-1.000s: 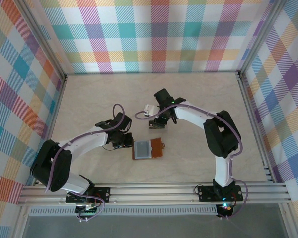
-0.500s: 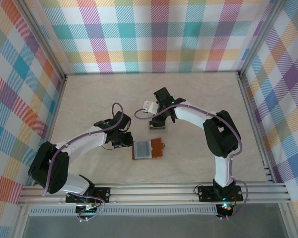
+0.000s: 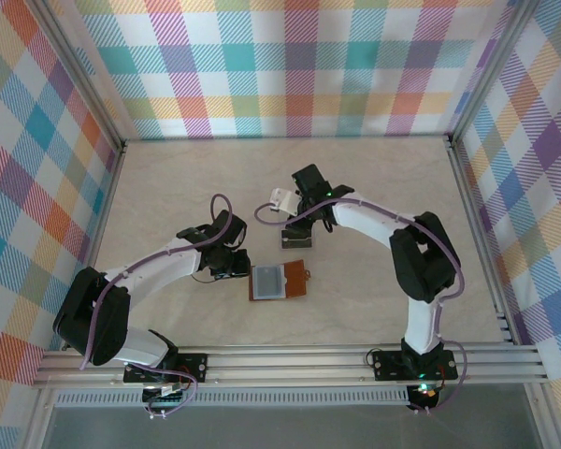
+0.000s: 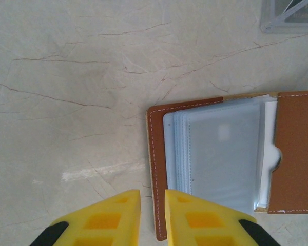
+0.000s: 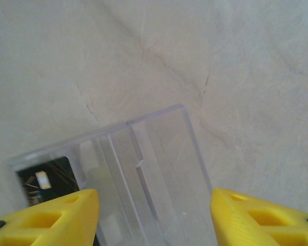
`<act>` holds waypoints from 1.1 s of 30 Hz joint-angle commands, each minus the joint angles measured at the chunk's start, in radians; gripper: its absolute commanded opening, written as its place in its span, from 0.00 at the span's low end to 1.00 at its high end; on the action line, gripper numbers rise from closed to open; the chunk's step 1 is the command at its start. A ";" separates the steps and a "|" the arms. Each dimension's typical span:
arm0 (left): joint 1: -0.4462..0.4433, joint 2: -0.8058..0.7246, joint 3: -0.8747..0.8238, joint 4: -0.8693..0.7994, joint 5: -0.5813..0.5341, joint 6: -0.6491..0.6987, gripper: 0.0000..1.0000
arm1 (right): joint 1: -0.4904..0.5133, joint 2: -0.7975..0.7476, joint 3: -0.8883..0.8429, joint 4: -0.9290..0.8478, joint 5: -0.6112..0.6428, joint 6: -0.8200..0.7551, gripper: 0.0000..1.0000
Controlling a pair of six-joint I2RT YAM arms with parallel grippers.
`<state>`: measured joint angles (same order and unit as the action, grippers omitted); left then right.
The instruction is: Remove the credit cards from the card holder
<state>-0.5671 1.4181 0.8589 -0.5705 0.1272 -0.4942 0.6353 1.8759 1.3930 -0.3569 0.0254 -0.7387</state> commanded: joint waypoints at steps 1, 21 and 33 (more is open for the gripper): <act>0.001 -0.012 0.034 0.039 0.037 -0.024 0.20 | 0.010 -0.092 0.025 -0.060 -0.122 0.177 0.60; 0.016 0.037 -0.103 0.185 0.164 -0.074 0.07 | 0.083 -0.193 -0.182 -0.112 -0.477 1.409 0.39; 0.016 0.056 -0.186 0.232 0.151 -0.081 0.02 | 0.148 -0.093 -0.197 -0.023 -0.550 1.514 0.36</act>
<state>-0.5640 1.4651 0.6918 -0.3611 0.2718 -0.5621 0.7616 1.7538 1.1778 -0.4053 -0.4847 0.7277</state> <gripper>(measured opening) 0.051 0.364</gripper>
